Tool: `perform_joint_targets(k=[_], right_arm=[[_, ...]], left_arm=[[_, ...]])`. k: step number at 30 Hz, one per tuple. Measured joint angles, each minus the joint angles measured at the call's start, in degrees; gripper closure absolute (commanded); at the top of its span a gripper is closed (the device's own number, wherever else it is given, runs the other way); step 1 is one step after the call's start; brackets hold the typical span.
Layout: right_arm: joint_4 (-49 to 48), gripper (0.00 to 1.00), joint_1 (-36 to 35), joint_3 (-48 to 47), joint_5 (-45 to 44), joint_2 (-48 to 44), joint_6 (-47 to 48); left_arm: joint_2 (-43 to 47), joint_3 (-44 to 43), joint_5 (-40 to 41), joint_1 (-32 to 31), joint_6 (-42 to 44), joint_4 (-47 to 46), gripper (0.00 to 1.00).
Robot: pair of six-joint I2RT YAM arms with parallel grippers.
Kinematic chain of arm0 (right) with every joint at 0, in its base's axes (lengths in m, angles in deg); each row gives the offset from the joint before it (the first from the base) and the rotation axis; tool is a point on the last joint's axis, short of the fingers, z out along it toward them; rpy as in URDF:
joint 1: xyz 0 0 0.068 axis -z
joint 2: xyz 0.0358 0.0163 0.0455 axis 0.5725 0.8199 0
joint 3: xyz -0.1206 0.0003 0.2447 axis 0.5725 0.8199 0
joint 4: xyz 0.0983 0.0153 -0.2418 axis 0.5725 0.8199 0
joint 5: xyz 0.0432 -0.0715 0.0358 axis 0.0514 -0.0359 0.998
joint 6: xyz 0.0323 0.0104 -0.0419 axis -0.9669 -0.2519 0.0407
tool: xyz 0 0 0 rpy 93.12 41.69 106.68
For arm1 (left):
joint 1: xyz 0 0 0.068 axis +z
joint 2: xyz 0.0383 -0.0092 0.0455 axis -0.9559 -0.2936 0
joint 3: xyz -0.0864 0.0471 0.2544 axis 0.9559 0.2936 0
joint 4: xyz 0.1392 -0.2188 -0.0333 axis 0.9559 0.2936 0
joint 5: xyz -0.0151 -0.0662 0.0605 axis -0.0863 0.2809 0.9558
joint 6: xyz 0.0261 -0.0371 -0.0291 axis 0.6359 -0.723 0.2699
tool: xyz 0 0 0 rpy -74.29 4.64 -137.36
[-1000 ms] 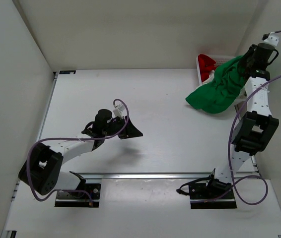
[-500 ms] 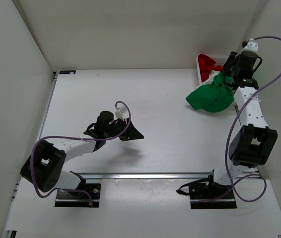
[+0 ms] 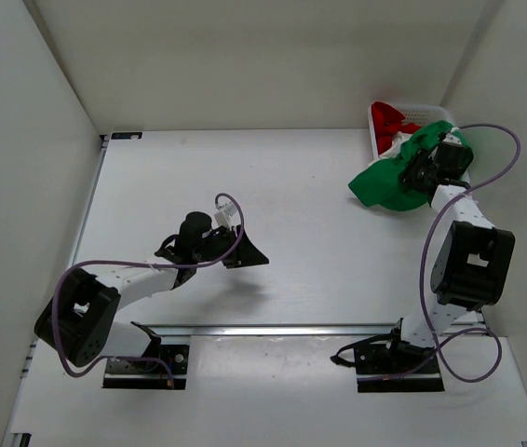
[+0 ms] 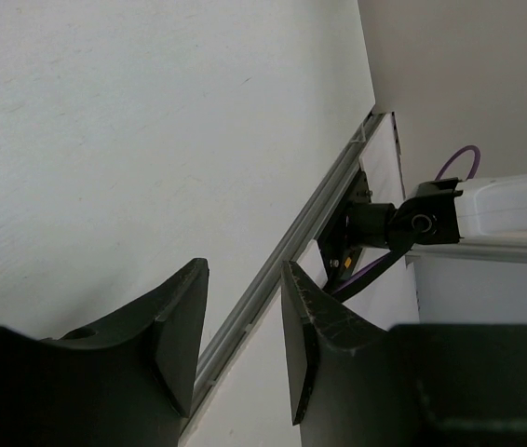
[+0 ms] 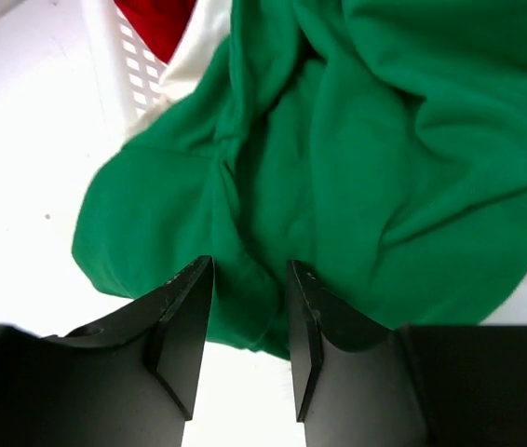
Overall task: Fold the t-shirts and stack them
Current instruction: Move the tshirt to the center of the board
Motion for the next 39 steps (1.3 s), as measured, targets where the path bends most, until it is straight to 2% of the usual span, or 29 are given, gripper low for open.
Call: perform_joint_targets(k=[1, 6, 7, 15, 20, 22, 26, 31, 33, 36, 38, 39], right_arm=[[-0.5, 0.66, 0.2, -0.1, 0.6, 0.1, -0.4], [-2.2, 0.97, 0.6, -0.5, 2.9, 1.4, -2.0], [-2.4, 1.00, 0.6, -0.6, 3.2, 1.8, -2.3], [-1.6, 1.00, 0.1, -4.3, 3.2, 0.5, -3.8], [-0.9, 1.00, -2.3, -12.8, 1.6, -8.6, -3.2], [-0.6, 1.00, -5.4, -17.6, 0.3, -13.7, -2.1], [-1.3, 1.00, -18.5, -28.5, -3.3, -22.2, 1.4], [-4.7, 1.00, -45.9, -40.8, -6.6, -25.3, 11.4], [-4.6, 1.00, -53.9, -45.2, -8.2, -24.3, 15.5], [-4.4, 1.00, -58.4, -51.1, -9.3, -22.0, 19.0], [-4.9, 1.00, -55.1, -48.4, -8.2, -22.6, 18.1], [-5.5, 1.00, -50.9, -45.6, -6.3, -23.5, 16.4]], left_arm=[[0.0, 0.2, 0.0, 0.0, 0.0, -0.1, 0.52], [0.0, 0.9, 0.0, 0.0, 0.0, -0.2, 0.53], [0.0, 0.9, 0.0, 0.0, 0.0, -0.2, 0.53], [0.1, 0.9, 0.1, -0.1, 0.0, 0.1, 0.52], [0.5, 0.1, 0.2, 0.5, -0.1, 1.8, 0.53], [1.2, -0.8, 0.3, 1.3, -0.5, 2.7, 0.53], [4.5, -1.6, 0.7, 4.9, -1.4, 4.9, 0.52], [10.5, -1.7, 0.9, 12.5, -3.0, 6.7, 0.52], [11.8, -1.9, 1.0, 15.1, -3.2, 7.6, 0.53], [12.7, -2.1, 0.9, 19.1, -4.0, 9.0, 0.53], [13.5, -2.0, 1.0, 22.4, -4.6, 10.3, 0.53], [13.7, -2.0, 1.1, 23.8, -4.8, 10.9, 0.54]])
